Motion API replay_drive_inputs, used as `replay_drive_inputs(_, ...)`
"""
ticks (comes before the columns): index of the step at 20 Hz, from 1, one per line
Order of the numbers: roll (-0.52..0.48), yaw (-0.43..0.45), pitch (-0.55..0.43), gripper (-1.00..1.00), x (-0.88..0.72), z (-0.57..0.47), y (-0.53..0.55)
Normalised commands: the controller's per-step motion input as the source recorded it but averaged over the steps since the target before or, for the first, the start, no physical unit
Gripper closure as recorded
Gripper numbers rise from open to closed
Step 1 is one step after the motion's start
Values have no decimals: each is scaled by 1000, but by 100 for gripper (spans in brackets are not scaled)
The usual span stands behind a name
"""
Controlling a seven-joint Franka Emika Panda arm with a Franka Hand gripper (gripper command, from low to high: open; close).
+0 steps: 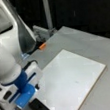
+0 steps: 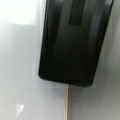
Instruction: Erasing curve lines
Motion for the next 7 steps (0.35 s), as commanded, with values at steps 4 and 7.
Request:
replay_drive_inputs(4,-240,29,127,-100,-139,154,210)
replay_drive_inputs(7,-192,37,52,-100,-87,-15,202)
